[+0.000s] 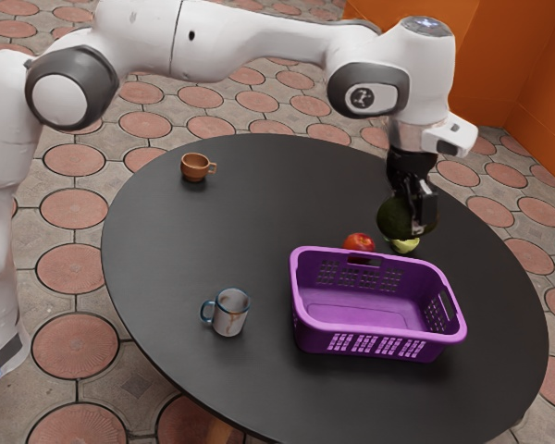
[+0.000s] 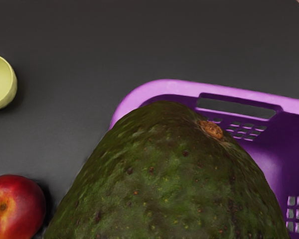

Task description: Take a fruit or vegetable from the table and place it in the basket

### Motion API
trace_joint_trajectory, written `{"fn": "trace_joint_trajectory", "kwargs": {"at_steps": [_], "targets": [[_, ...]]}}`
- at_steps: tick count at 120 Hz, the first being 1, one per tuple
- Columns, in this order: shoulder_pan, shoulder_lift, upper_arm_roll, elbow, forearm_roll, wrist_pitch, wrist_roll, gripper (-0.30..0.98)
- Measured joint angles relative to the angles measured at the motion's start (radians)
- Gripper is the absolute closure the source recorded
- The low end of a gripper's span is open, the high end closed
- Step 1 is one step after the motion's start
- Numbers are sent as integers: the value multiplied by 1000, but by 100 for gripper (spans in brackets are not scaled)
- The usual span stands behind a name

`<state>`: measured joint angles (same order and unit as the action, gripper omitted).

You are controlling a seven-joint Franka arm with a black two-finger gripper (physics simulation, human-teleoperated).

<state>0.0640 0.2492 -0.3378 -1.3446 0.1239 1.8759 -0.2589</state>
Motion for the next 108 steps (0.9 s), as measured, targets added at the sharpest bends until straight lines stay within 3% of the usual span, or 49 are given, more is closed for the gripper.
{"fn": "trace_joint_trajectory", "kwargs": {"at_steps": [21, 60, 75, 108], "targets": [[-5, 120, -74, 87, 48, -23, -11, 32], [-9, 195, -122, 116, 85, -36, -39, 32], [-7, 197, -118, 113, 84, -38, -47, 14], [-7, 196, -114, 111, 79, -41, -56, 2]]}}
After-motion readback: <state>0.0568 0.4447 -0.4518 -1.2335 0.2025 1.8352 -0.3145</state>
